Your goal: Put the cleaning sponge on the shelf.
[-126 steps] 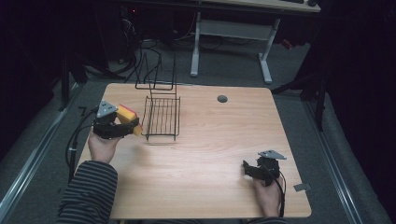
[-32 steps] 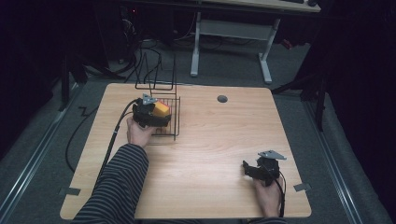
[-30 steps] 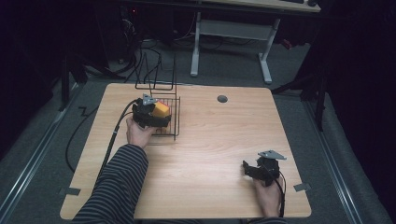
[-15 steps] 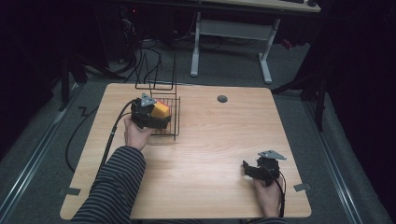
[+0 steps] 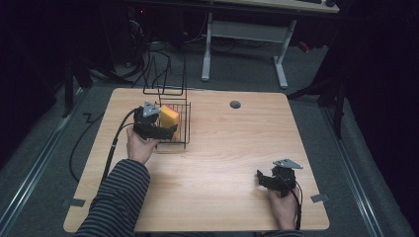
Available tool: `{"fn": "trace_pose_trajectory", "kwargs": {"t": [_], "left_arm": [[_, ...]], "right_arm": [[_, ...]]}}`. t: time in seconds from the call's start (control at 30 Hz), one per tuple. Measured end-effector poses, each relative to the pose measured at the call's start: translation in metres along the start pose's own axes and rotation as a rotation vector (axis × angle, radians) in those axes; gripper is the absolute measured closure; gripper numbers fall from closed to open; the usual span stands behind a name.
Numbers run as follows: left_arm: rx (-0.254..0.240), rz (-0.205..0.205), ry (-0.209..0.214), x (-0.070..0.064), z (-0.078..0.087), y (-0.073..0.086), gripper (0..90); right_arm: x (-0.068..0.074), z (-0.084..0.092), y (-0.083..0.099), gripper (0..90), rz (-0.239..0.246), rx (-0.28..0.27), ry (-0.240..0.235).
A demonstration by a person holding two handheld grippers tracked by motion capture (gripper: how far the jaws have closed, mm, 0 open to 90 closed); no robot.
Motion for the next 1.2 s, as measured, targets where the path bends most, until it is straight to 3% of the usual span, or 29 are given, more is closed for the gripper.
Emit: {"fn": "trace_pose_trajectory", "kwargs": {"t": [0.47,0.8,1.2], "left_arm": [[-0.038,0.025,0.024,0.004,0.023,-0.001,1.5],[-0.057,0.037,0.018,0.005,0.037,-0.005,2.0],[-0.068,0.05,0.004,0.009,0.057,0.003,2.7]], "right_arm": [[0.0,0.0,0.0,19.5,0.0,0.0,0.0],[0.0,0.0,0.0,19.6,0.001,0.0,0.0],[0.0,0.0,0.0,19.5,0.001,0.0,0.0]]}}
Point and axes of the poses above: each handheld gripper's, and its own axes: z roughly backward along the jaws, y roughly out of its underside, x roughly to its left, the point moved 5 cm from there along -z, roughly forward along the jaws, and after that the axes turned 2 degrees about -x, right-handed, at the moved point
